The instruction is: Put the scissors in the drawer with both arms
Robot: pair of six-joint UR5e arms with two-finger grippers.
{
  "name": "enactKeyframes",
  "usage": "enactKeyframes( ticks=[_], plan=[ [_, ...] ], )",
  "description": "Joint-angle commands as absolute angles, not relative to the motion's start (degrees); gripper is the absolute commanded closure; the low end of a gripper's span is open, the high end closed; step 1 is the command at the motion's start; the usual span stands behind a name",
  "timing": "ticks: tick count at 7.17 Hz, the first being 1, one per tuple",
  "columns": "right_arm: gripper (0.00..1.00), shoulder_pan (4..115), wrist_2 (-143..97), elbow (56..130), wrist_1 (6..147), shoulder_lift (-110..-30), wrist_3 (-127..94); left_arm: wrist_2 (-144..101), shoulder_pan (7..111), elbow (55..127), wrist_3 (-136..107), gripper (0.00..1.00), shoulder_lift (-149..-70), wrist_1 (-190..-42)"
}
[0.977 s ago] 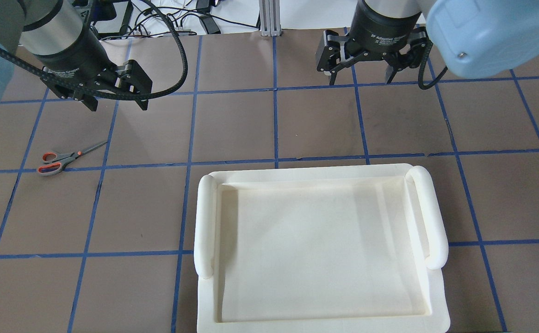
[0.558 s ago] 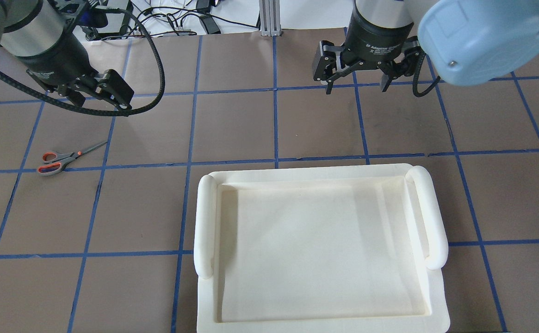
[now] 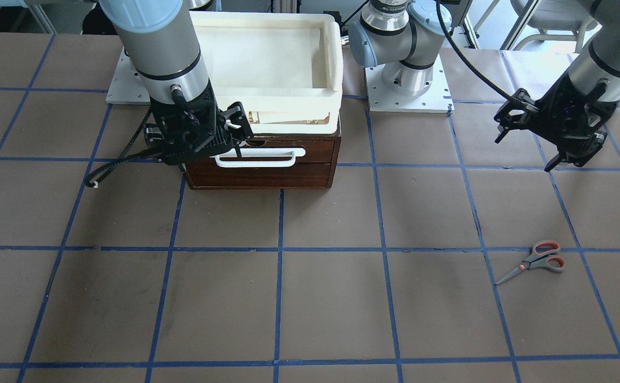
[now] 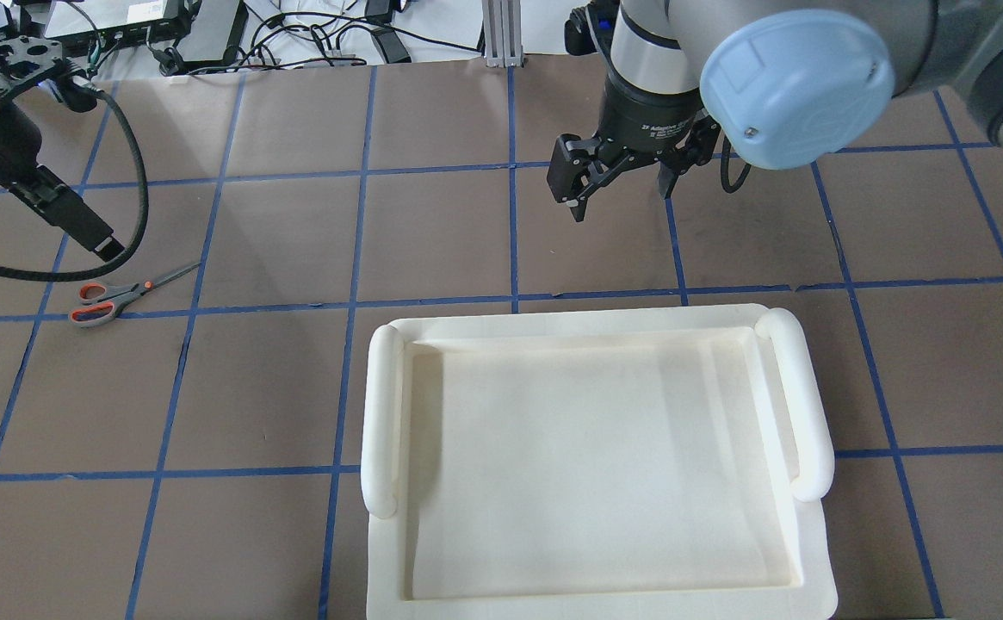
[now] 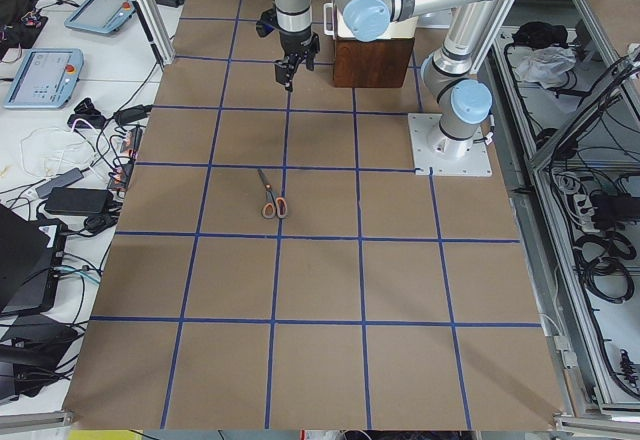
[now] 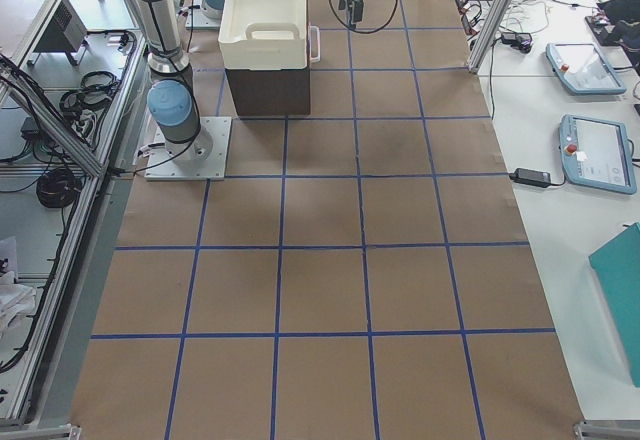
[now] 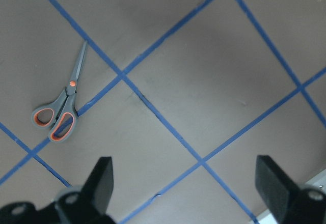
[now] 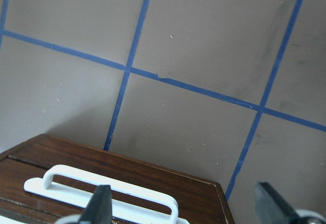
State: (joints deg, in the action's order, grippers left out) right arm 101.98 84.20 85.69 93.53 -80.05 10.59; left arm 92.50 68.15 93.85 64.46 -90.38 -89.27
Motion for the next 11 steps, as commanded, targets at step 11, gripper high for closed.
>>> enactKeyframes(
  ticks=[11],
  plan=[
    [0.07,107.4,82.7,86.1,90.3,-68.7,76.7,90.5,56.5,101.0,95.2,0.03,-113.6,-54.2]
  ],
)
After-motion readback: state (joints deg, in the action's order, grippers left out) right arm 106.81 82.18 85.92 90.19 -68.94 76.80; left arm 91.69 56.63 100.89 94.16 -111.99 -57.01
